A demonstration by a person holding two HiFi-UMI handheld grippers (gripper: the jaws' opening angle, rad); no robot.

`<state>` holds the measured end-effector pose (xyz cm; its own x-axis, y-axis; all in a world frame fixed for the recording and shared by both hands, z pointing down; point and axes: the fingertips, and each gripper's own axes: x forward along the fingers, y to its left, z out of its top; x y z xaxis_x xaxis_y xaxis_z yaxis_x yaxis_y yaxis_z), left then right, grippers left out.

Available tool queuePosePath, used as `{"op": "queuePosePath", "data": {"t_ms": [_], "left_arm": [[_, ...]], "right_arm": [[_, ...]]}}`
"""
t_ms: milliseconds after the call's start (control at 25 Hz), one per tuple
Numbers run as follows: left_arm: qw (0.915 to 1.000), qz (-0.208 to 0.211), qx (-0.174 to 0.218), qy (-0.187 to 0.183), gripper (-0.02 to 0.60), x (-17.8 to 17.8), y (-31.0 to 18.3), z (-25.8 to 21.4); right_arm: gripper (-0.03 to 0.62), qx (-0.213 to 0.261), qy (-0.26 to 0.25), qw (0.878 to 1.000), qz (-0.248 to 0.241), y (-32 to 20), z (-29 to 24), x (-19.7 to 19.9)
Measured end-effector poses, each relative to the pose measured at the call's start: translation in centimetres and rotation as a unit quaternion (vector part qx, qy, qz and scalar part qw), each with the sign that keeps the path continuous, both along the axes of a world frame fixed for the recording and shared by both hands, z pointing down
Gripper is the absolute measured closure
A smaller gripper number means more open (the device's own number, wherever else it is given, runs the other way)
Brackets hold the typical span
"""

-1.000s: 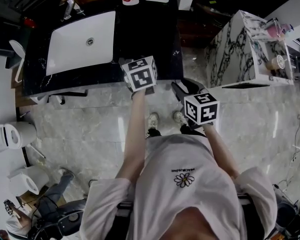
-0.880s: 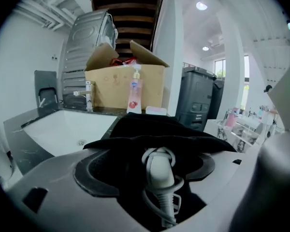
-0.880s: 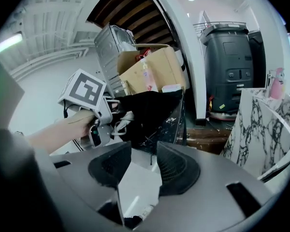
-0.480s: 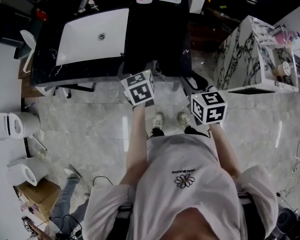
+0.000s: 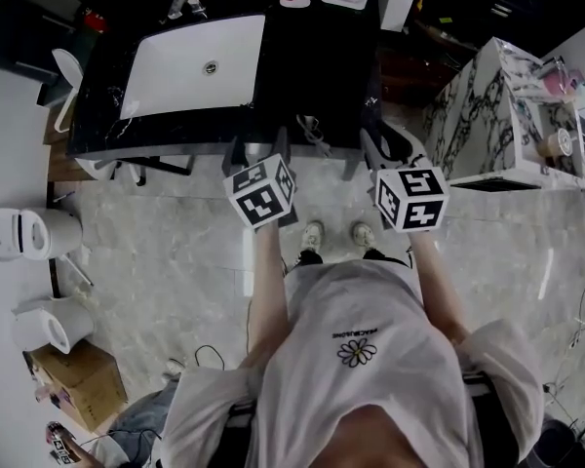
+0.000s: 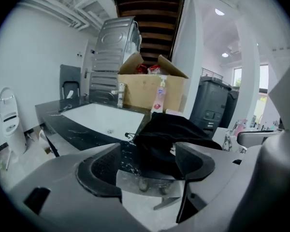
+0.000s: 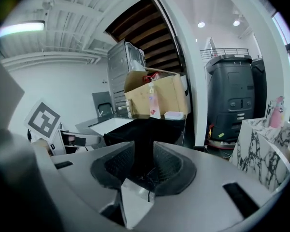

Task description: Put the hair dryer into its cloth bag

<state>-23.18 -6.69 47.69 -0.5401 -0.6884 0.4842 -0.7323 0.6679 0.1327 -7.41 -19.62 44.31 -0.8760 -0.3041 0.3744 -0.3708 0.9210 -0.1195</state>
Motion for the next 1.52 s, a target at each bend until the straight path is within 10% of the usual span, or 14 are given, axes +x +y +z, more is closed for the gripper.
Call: {"op": "queuePosePath", "data": {"t_ms": [280,680,960,1520], "left_arm": [[0.9975,0.027,0.046,-0.047,0.244,1.4,0.0,-5.1],[0.9823,0.043,0.110,-0.145,0.547,3.1,-0.3,-13.1],[0.9666,0.052,0.141,-0.208,0.561,5.4,-0.5,-16.7],[0.9677,0.054,0.133,-0.207,0.561,5.4,-0.8,-16.9]], "right_arm": [[0.524,0.054,-0.030,0.998,0.031,-0.8,-2.6,0.9],[0.573,0.157,-0.139,0.976,0.061,-0.9,-11.4,2.1],[0.580,0.200,-0.157,0.965,0.059,0.3,-13.4,2.0],[0.582,0.205,-0.146,0.966,0.062,0.2,-12.9,2.2]]}}
